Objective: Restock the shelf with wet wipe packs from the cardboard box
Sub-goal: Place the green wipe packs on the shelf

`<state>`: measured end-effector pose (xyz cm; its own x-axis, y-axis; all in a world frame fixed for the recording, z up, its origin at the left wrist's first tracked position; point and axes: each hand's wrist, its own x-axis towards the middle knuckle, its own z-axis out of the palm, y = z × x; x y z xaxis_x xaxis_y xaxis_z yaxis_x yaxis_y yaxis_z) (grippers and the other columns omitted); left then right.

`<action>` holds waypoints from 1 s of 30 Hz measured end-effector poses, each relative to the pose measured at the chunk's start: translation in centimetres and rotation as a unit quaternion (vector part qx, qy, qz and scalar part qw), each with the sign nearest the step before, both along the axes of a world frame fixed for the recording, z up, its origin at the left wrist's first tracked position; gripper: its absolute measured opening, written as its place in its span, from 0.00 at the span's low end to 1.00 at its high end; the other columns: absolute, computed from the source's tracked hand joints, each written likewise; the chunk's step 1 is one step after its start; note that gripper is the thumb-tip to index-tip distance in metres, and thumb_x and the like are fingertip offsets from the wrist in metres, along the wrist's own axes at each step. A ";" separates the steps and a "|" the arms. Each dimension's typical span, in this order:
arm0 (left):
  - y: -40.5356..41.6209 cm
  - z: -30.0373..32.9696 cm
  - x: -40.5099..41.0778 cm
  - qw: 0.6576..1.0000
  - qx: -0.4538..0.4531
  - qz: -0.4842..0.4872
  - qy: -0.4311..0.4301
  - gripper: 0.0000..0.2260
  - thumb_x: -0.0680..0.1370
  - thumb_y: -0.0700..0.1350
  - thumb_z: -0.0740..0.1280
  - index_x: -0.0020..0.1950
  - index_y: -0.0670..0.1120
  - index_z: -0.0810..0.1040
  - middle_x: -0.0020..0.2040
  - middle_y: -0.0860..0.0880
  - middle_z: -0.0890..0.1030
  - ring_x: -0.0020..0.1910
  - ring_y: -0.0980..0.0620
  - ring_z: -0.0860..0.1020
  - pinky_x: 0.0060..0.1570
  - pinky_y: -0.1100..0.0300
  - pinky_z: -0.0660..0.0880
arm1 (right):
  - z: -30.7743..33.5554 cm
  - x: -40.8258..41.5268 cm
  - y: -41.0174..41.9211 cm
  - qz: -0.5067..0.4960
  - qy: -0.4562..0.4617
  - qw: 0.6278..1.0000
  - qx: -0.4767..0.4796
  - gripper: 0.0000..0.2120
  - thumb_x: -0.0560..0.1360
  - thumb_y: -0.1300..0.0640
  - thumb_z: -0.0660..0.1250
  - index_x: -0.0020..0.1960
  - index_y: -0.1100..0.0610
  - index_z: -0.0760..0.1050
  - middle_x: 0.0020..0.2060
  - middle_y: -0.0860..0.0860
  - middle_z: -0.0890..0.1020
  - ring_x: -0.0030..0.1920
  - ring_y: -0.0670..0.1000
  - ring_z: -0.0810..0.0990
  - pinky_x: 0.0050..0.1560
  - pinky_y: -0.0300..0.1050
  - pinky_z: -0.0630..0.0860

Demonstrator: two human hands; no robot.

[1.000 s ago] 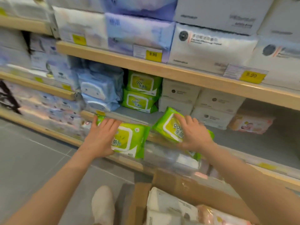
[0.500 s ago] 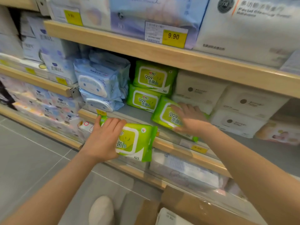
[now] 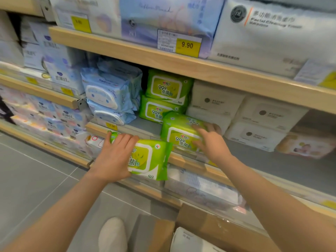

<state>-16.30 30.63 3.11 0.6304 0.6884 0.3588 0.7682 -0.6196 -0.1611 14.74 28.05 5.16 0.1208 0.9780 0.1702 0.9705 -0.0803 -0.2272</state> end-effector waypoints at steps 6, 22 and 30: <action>1.1 -0.5 -2.4 0.999 -0.001 0.029 0.016 0.46 0.49 0.59 0.77 0.63 0.44 0.68 0.53 0.46 0.77 0.54 0.43 0.76 0.57 0.32 0.67 | -0.5 -5.7 3.9 0.035 -0.043 0.998 0.022 0.26 0.77 0.52 0.65 0.73 0.43 0.62 0.70 0.59 0.65 0.68 0.65 0.64 0.62 0.57 0.69; 2.1 -0.5 -3.5 0.999 0.026 0.019 0.009 0.44 0.52 0.59 0.76 0.63 0.44 0.67 0.54 0.46 0.76 0.55 0.44 0.75 0.59 0.32 0.66 | 1.4 -10.0 4.5 0.077 0.112 0.991 0.012 0.31 0.75 0.35 0.58 0.74 0.45 0.59 0.75 0.50 0.59 0.74 0.54 0.53 0.73 0.62 0.52; -1.6 0.9 3.5 0.997 0.043 -0.045 -0.053 0.43 0.56 0.63 0.75 0.65 0.46 0.65 0.57 0.48 0.75 0.57 0.47 0.74 0.62 0.34 0.65 | -0.6 -8.3 -4.7 0.027 0.608 0.778 -0.156 0.32 0.60 0.54 0.78 0.63 0.54 0.73 0.52 0.51 0.84 0.52 0.52 0.83 0.48 0.46 0.80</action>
